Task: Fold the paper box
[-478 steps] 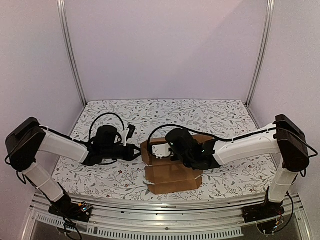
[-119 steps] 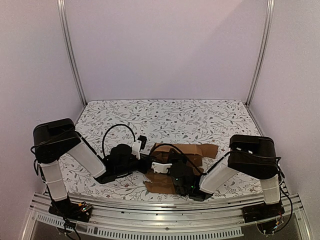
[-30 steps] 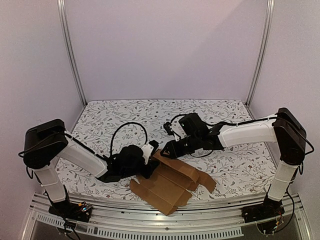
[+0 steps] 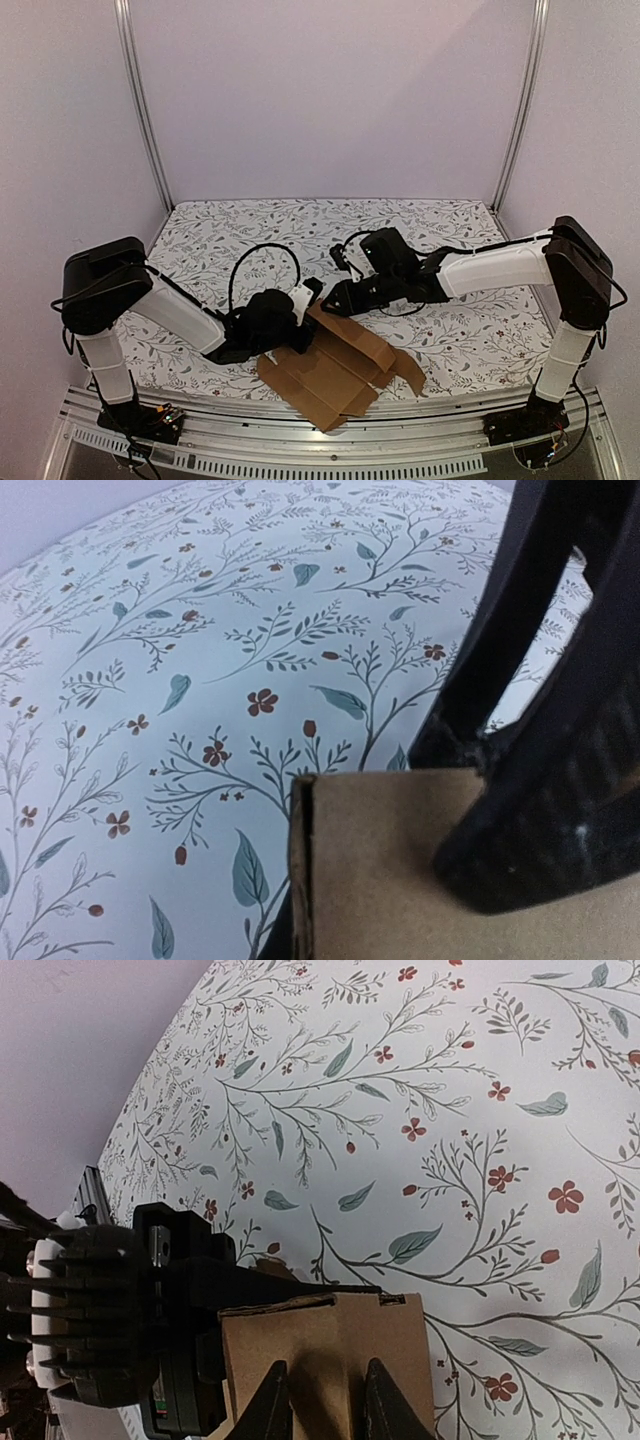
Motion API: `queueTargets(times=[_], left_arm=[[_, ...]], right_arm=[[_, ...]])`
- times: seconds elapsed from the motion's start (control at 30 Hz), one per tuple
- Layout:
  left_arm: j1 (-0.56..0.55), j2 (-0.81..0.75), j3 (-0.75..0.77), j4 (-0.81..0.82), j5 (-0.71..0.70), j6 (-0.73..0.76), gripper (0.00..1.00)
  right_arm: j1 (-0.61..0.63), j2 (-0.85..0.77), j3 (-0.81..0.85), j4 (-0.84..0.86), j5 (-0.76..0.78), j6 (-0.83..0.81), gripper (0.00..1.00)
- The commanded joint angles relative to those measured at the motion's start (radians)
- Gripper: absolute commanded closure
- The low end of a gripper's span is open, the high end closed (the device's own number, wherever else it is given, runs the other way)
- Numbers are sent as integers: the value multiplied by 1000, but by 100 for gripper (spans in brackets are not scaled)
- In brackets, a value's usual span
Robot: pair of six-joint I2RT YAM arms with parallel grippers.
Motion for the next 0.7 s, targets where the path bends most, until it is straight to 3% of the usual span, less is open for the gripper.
queueTargets(times=[0.0,0.67], left_arm=[[-8,0,12,49,-13,-2,100],[-20,-28,-31,15,-119,-46,100]], right_arm=[[30,30,-17,16,-10,23,75],[45,-13,-34,9,12,41,67]])
